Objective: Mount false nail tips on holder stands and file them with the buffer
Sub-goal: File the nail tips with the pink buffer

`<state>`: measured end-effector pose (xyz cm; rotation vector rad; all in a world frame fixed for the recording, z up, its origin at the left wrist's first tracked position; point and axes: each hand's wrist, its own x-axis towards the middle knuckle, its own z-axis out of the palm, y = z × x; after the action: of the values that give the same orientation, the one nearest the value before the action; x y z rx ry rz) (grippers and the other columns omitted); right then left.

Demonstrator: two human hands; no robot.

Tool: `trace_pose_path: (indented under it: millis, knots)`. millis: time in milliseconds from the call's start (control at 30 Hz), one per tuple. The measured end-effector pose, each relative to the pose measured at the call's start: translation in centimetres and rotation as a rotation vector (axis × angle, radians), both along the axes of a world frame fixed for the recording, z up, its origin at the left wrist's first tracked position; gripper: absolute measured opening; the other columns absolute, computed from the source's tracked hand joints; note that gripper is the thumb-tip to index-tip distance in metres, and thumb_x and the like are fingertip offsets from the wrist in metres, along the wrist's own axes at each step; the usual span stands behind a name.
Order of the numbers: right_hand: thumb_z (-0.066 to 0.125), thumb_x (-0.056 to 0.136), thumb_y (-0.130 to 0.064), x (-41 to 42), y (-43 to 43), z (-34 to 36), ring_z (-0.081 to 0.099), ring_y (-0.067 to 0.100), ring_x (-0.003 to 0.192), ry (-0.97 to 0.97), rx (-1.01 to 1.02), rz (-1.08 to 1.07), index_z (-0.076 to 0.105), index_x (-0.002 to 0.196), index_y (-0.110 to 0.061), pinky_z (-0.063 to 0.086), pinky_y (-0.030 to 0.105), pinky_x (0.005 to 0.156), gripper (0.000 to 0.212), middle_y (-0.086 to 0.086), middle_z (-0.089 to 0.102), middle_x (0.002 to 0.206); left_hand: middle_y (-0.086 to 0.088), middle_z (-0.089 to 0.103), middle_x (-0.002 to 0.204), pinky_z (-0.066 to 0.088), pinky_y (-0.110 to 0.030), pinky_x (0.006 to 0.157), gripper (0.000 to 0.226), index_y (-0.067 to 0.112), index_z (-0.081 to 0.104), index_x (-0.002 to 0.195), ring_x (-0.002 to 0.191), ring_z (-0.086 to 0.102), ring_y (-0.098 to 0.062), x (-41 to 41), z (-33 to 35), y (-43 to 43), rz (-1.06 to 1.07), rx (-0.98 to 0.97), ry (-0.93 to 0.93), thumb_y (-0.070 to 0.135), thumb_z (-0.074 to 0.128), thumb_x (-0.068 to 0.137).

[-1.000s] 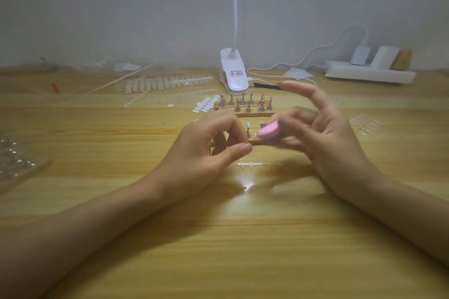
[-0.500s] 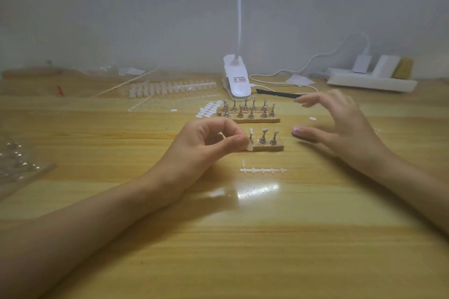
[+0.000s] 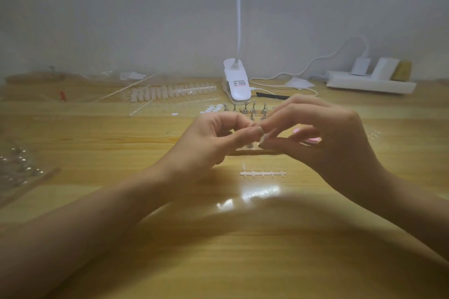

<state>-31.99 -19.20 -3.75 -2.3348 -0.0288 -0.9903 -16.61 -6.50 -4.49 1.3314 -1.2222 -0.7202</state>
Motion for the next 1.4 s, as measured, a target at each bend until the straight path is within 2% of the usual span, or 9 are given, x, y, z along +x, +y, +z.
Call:
trace_pose_path:
  millis: [133,200,300,433,567,733,933,1100,1400]
  knots:
    - [0.076,0.082,-0.023,0.3,-0.6,0.9,0.072,0.017,0.075,-0.054,0.079,-0.023,0.076,0.093,-0.017,0.056,0.03,0.056,0.012,0.0,0.071,0.086,0.017,0.055,0.063,0.03,-0.015,0.049,0.016,0.032,0.068,0.076,0.052,0.038,0.0,0.4,1.2,-0.9,0.026,-0.024,-0.021,0.047,0.064,0.081]
    - [0.077,0.083,-0.025,0.4,-1.6,1.2,0.072,0.014,0.077,-0.072,0.095,-0.067,0.076,0.095,-0.022,0.058,0.035,0.055,0.013,-0.006,0.072,0.086,0.019,0.064,0.079,0.041,-0.014,0.058,0.024,0.032,0.066,0.092,0.067,0.051,0.0,1.2,1.9,-1.3,0.097,-0.058,-0.249,0.051,0.068,0.077]
    - [0.079,0.083,-0.022,0.5,-3.2,0.9,0.071,0.011,0.081,-0.025,0.098,-0.158,0.076,0.093,-0.024,0.058,0.046,0.054,0.011,-0.01,0.074,0.087,0.022,0.066,0.107,0.042,-0.03,0.096,0.062,0.034,0.052,0.121,0.11,0.052,-0.005,2.4,1.9,-2.0,0.149,0.088,-0.755,0.054,0.078,0.068]
    - [0.079,0.081,-0.023,0.8,-4.3,-0.8,0.072,0.011,0.084,0.097,0.203,-0.177,0.076,0.088,-0.026,0.061,0.047,0.063,0.008,-0.012,0.074,0.088,0.027,0.064,0.11,0.023,-0.033,0.091,0.065,0.043,0.037,0.133,0.116,0.043,-0.003,1.8,1.0,-3.8,0.162,0.202,-0.952,0.048,0.071,0.077]
    - [0.079,0.083,-0.014,0.8,-4.9,-2.0,0.075,0.012,0.075,0.129,0.261,-0.128,0.077,0.091,-0.021,0.057,0.024,0.067,0.01,-0.006,0.076,0.09,0.023,0.069,0.093,0.027,-0.035,0.093,0.053,0.038,0.046,0.126,0.103,0.057,0.0,1.0,0.3,-5.1,0.199,0.125,-0.838,0.036,0.075,0.081]
    - [0.08,0.083,-0.011,0.5,-5.1,-2.8,0.075,0.011,0.075,0.147,0.276,-0.122,0.078,0.091,-0.019,0.051,0.014,0.067,0.012,-0.006,0.076,0.09,0.022,0.07,0.082,0.032,-0.035,0.092,0.045,0.037,0.052,0.121,0.075,0.053,0.005,0.6,-0.8,-5.2,0.284,0.05,-0.877,0.039,0.073,0.081]
    - [0.078,0.085,-0.013,0.9,-4.6,-3.0,0.073,0.009,0.087,0.168,0.261,-0.152,0.078,0.091,-0.02,0.059,0.046,0.078,0.009,-0.01,0.076,0.089,0.019,0.067,0.078,0.02,-0.031,0.08,0.053,0.038,0.046,0.124,0.091,0.041,-0.003,0.6,-1.4,-5.5,0.385,0.07,-0.879,0.041,0.076,0.08]
    - [0.076,0.086,-0.008,1.5,-4.2,-3.2,0.071,0.009,0.09,0.155,0.254,-0.093,0.079,0.094,-0.02,0.058,0.028,0.07,0.015,-0.009,0.076,0.091,0.021,0.068,0.082,0.02,-0.031,0.082,0.057,0.042,0.043,0.128,0.1,0.046,-0.006,0.7,-1.7,-5.3,0.403,0.072,-0.866,0.054,0.072,0.08]
    - [0.078,0.085,-0.011,1.9,-4.1,-3.5,0.07,0.014,0.085,0.144,0.162,-0.126,0.08,0.092,-0.021,0.057,0.039,0.062,0.012,-0.01,0.075,0.085,0.02,0.069,0.08,0.019,-0.033,0.076,0.071,0.042,0.038,0.137,0.108,0.047,-0.005,0.9,-1.7,-5.3,0.424,0.112,-0.811,0.053,0.075,0.077]
